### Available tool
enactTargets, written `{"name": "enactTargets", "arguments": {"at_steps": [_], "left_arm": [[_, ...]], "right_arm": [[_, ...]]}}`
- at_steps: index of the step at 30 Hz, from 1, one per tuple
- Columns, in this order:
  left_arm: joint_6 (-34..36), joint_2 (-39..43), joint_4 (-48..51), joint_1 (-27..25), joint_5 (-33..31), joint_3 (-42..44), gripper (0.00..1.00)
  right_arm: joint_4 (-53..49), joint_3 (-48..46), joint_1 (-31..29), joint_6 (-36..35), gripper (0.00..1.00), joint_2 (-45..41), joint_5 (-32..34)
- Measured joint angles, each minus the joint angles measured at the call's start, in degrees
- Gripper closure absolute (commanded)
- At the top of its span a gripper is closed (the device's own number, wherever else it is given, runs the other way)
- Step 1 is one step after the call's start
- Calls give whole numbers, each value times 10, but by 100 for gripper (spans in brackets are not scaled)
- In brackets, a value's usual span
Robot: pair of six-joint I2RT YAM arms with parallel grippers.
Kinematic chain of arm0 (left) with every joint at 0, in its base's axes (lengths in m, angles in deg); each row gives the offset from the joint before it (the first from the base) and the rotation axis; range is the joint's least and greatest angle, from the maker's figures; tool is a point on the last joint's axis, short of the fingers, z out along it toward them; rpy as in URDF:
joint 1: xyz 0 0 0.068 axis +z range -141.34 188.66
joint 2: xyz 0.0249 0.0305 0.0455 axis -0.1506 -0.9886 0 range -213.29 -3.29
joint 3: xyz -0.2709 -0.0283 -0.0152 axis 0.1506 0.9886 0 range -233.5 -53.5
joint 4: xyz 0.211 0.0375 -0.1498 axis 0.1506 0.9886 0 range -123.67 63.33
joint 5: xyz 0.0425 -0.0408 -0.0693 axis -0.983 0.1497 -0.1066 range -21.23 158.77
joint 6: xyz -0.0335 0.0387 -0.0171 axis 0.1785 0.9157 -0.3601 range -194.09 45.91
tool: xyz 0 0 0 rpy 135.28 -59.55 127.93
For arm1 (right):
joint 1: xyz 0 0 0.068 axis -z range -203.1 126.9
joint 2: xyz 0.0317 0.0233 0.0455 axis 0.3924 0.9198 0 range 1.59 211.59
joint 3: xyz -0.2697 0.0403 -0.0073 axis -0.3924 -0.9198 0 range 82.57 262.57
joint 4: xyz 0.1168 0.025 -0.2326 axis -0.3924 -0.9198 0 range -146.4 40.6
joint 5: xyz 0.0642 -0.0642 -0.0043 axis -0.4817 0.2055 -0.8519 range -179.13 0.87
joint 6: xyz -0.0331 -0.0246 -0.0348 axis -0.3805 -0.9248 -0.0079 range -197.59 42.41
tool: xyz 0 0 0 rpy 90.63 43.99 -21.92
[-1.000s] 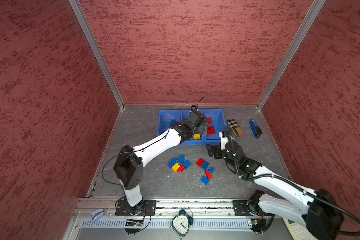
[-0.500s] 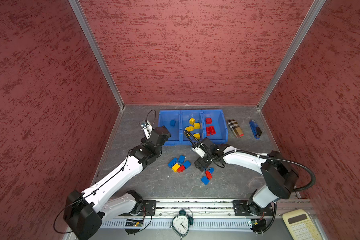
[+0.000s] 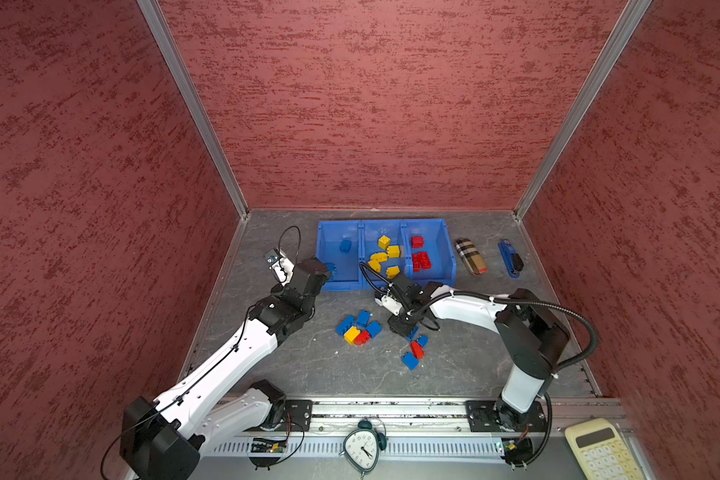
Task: Sort the legos into containers by color
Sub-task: 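Grasp a red brick from the pile with the right gripper while the left withdraws, then drop the red brick by the glasses case with right gripper while left lowers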
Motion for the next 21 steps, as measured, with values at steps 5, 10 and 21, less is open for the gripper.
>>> {"name": "enactTargets", "arguments": {"at_steps": [5, 10, 21], "left_arm": [[5, -6, -2, 7, 15, 0, 1], [57, -16, -45, 11, 76, 4, 1], [171, -40, -83, 13, 244, 15, 1]], "right_arm": [[-12, 0, 0, -5, 64, -4, 9], [-7, 0, 5, 1, 67, -57, -9], [156, 0, 147, 87, 64, -191, -16]]}}
